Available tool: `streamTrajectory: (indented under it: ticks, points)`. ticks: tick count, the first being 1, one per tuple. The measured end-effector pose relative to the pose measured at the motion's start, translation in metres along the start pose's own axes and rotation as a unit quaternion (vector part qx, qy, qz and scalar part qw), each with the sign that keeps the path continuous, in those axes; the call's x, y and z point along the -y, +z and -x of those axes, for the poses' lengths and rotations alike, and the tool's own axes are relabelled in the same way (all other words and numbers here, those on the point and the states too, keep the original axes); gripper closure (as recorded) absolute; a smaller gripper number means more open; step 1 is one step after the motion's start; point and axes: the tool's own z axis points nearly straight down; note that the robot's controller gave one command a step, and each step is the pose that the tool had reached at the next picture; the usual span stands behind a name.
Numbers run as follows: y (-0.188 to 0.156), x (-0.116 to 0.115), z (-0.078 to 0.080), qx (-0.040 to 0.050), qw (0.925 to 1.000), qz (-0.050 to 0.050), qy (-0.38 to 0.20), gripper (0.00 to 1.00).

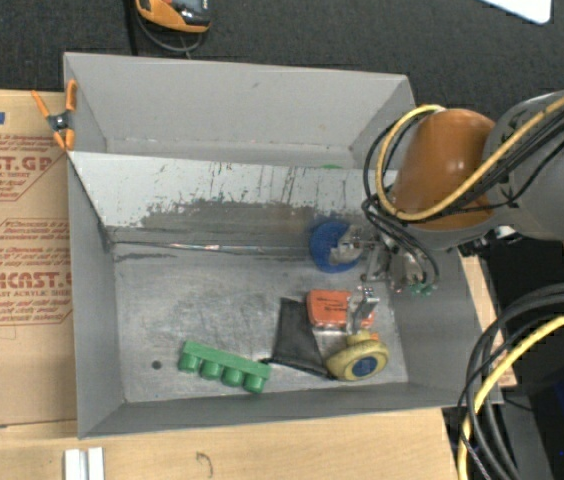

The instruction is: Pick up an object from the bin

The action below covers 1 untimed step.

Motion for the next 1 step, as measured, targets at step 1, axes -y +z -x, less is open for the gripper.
streamTrajectory:
  ticks: [1]
  points:
    - [0.0591,-0.0125,0.0047,0.0013,1.0000,0.000,-0.006,0.00]
